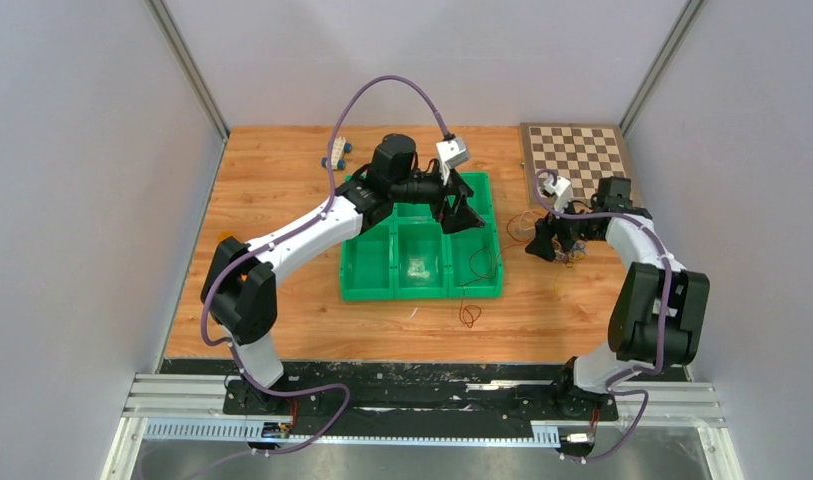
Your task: Untangle the cables
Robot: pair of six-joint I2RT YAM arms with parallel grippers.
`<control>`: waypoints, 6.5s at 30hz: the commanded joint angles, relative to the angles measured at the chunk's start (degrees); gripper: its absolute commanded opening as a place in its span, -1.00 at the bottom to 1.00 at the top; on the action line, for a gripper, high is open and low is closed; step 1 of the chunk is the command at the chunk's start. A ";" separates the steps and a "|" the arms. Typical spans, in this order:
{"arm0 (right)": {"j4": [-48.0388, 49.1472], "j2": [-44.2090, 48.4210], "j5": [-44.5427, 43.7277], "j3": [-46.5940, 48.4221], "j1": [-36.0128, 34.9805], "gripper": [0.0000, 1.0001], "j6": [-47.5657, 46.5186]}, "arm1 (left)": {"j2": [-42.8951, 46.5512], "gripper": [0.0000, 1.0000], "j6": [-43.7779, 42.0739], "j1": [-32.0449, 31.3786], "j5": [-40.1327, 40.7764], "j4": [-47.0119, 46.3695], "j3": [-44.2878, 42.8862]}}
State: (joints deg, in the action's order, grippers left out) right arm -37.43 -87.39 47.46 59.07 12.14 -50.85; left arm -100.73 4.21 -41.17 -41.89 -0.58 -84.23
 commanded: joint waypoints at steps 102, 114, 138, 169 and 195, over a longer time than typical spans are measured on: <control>15.48 -14.59 -28.80 -0.24 -4.93 0.45 17.23 | 2.67 -1.00 6.43 0.47 -3.67 -0.97 -3.94; 15.17 -16.02 -39.31 -2.17 3.73 -1.00 7.64 | 15.77 -1.00 11.75 10.20 -11.82 5.58 -20.46; 2.98 -11.93 -29.71 -0.61 4.87 -0.97 4.66 | 32.11 -1.00 -40.81 15.47 -5.87 44.11 13.36; 0.64 -9.87 -28.67 -3.62 4.05 -0.94 5.67 | 11.93 1.00 -64.13 -8.23 9.19 31.22 33.15; 0.66 -10.34 -28.31 -0.91 4.29 -0.95 5.54 | 26.89 -1.00 -49.52 1.24 0.66 49.60 12.24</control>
State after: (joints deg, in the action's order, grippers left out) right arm -32.99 -97.41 17.78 57.32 16.58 -45.69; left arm -80.05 -53.21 -45.25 -31.40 43.72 -62.41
